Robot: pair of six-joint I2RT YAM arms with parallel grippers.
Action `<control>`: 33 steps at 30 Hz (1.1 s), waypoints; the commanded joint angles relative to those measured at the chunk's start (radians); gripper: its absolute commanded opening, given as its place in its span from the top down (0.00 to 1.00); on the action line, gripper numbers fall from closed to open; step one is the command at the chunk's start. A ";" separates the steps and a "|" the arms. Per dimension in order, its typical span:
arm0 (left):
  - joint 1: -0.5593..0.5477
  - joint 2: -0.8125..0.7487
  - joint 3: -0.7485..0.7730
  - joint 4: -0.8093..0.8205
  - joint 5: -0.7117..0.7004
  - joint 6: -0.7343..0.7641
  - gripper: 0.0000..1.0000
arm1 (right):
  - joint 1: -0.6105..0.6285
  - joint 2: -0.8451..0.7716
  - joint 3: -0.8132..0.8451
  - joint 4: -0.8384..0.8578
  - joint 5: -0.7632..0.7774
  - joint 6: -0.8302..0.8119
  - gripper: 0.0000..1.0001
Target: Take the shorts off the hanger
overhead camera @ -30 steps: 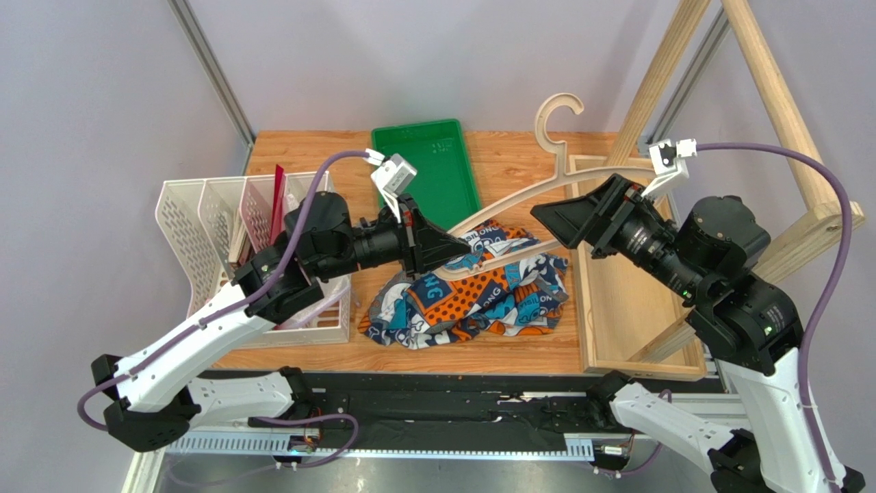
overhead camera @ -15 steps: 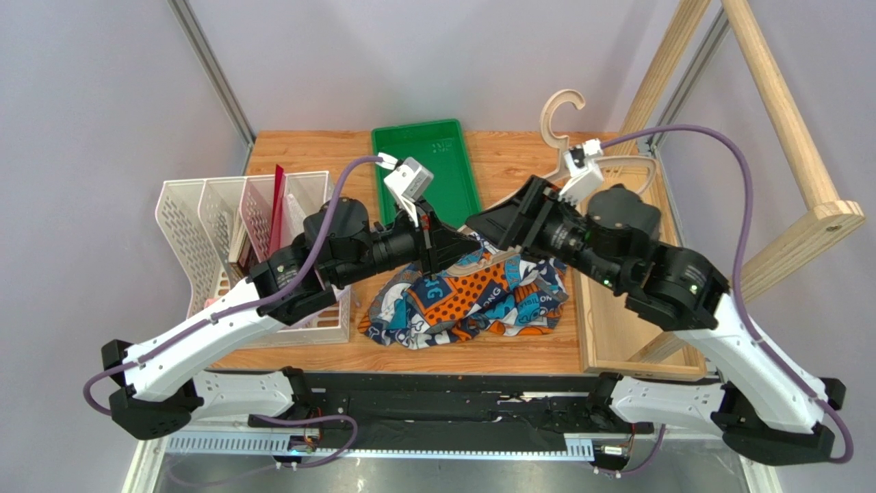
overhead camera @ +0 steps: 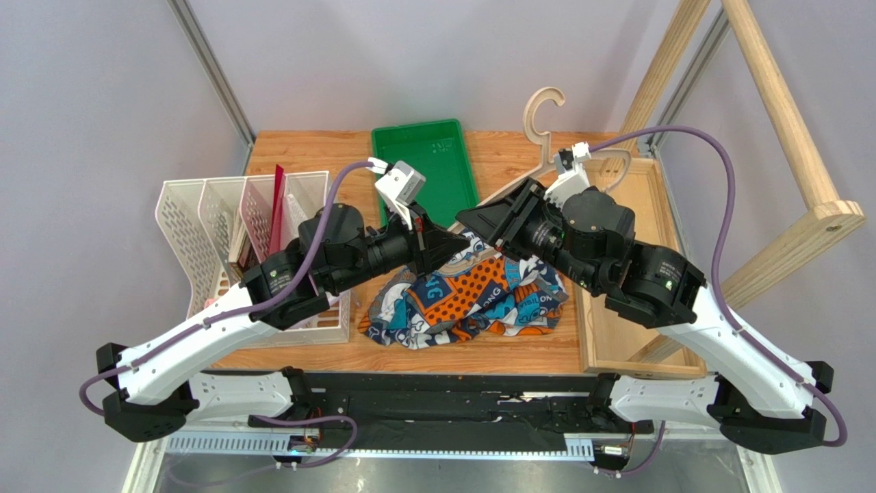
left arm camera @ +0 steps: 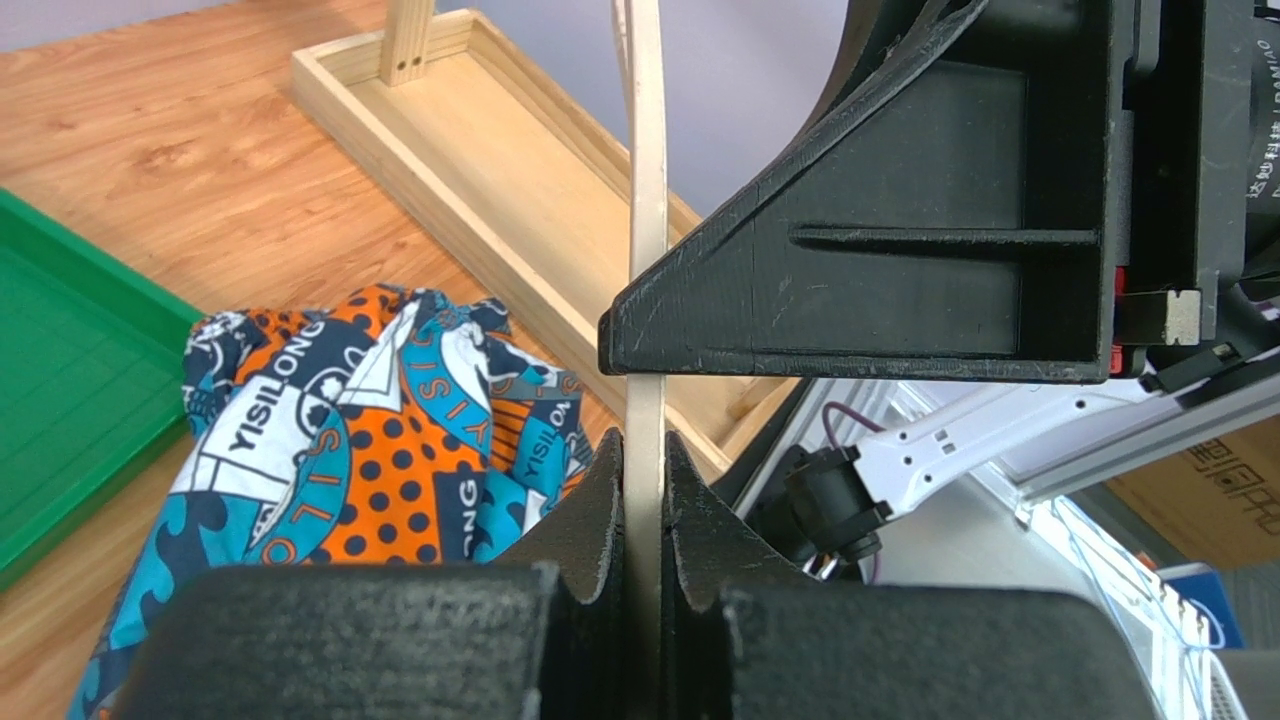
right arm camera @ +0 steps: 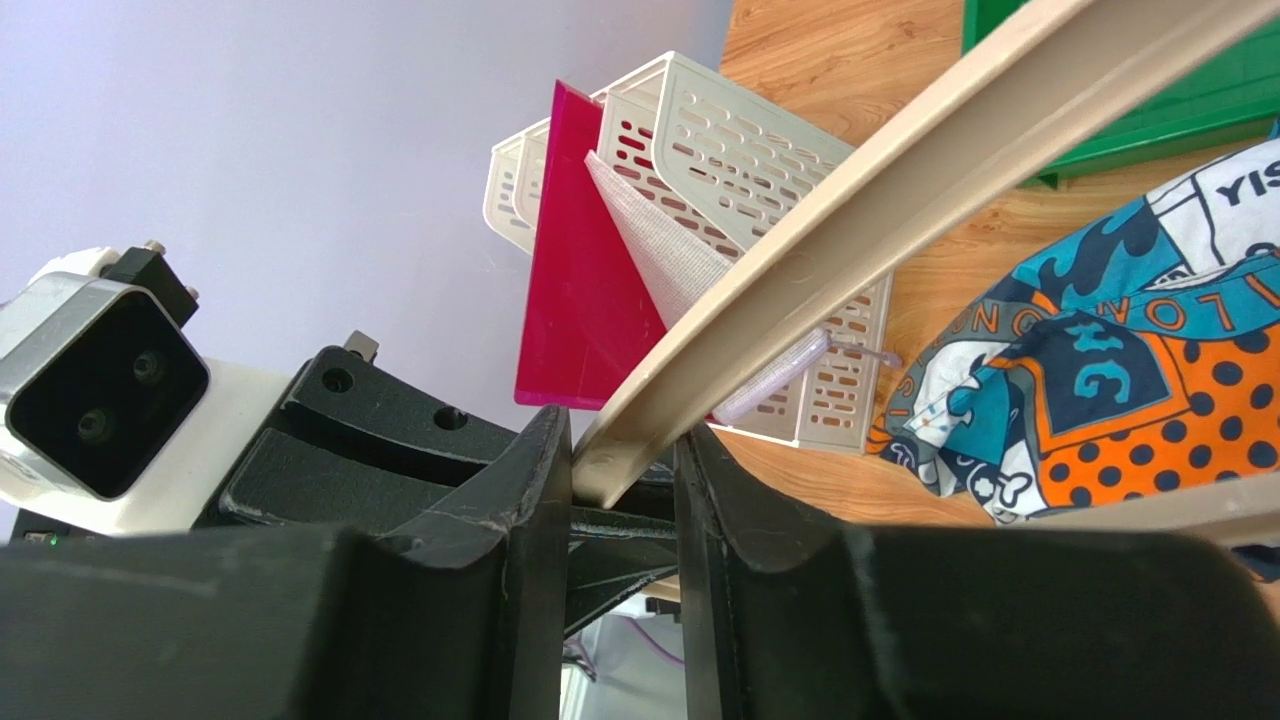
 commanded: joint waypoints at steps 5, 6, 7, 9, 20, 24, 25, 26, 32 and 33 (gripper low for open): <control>-0.012 -0.015 0.012 0.039 -0.044 0.047 1.00 | 0.008 -0.011 -0.069 0.060 0.034 0.104 0.72; -0.018 -0.014 0.012 0.041 -0.046 0.051 1.00 | 0.009 -0.011 -0.074 0.074 0.032 0.111 0.72; -0.018 -0.015 0.012 0.043 -0.047 0.055 1.00 | 0.008 -0.011 -0.080 0.077 0.031 0.130 0.71; -0.027 -0.015 0.009 0.046 -0.058 0.067 1.00 | 0.008 -0.013 -0.096 0.083 0.031 0.157 0.71; -0.082 -0.031 -0.060 0.136 -0.145 0.123 1.00 | 0.008 -0.011 -0.129 0.122 0.049 0.323 0.72; -0.084 -0.035 -0.062 0.136 -0.141 0.120 1.00 | 0.008 -0.031 -0.139 0.133 0.075 0.339 0.92; -0.084 -0.037 -0.055 0.129 -0.144 0.111 1.00 | 0.008 -0.033 -0.148 0.134 0.080 0.343 0.97; -0.084 -0.041 -0.054 0.119 -0.145 0.103 1.00 | 0.008 -0.037 -0.155 0.148 0.084 0.345 1.00; -0.084 -0.089 -0.054 0.050 -0.178 0.090 0.76 | 0.008 -0.054 -0.186 0.180 0.116 0.369 1.00; -0.085 -0.098 -0.051 0.011 -0.182 0.092 0.72 | 0.008 -0.057 -0.191 0.186 0.129 0.362 1.00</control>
